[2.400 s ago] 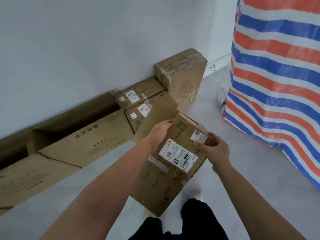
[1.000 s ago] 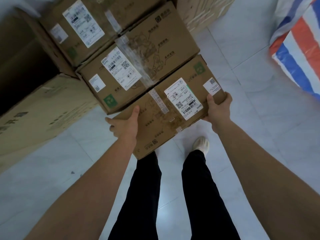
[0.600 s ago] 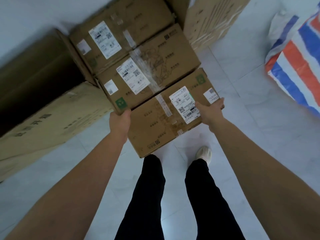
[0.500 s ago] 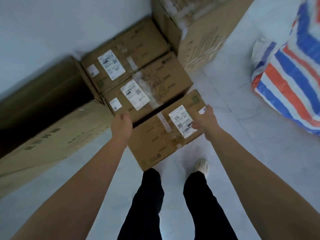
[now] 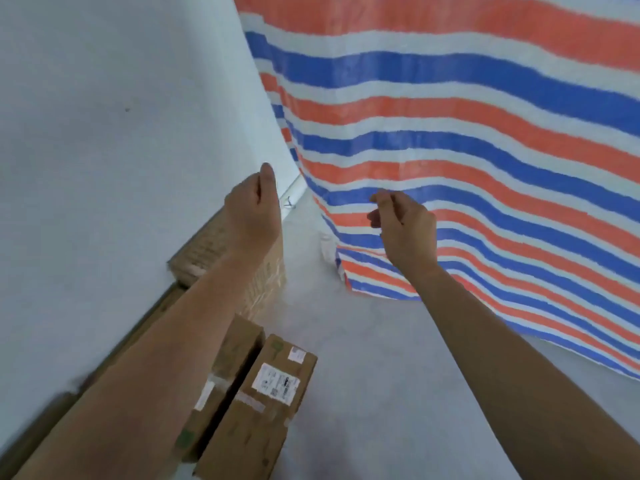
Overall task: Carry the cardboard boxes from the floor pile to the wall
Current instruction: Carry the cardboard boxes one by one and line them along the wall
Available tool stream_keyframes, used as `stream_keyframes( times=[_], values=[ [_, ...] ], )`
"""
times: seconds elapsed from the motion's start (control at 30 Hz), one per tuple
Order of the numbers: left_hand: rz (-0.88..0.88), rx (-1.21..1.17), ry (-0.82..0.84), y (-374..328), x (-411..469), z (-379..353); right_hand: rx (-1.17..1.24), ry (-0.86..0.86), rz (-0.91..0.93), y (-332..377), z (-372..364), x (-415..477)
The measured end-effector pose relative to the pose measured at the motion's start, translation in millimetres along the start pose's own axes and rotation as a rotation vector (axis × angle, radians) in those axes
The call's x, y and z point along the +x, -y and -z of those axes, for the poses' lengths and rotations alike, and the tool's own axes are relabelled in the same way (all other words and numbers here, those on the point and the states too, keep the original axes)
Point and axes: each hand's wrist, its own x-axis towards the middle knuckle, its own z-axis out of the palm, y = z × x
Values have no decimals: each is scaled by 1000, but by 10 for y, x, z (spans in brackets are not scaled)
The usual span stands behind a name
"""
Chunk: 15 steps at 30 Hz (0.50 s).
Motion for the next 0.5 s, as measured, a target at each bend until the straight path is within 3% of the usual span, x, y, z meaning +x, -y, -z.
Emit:
stream_keyframes(
  times=[0.23, 0.33, 0.5],
  values=[
    [-342, -180, 253, -1815, -755, -544, -21, -322, -13, -176, 2012, -439],
    [-483, -252, 267, -2583, -1267, -740, -35, -424, -6, -414, 2801, -827],
    [-597, -350, 393, -3787, -2676, -1324, -236, -537, -36, -1070, 4311, -1776]
  ],
)
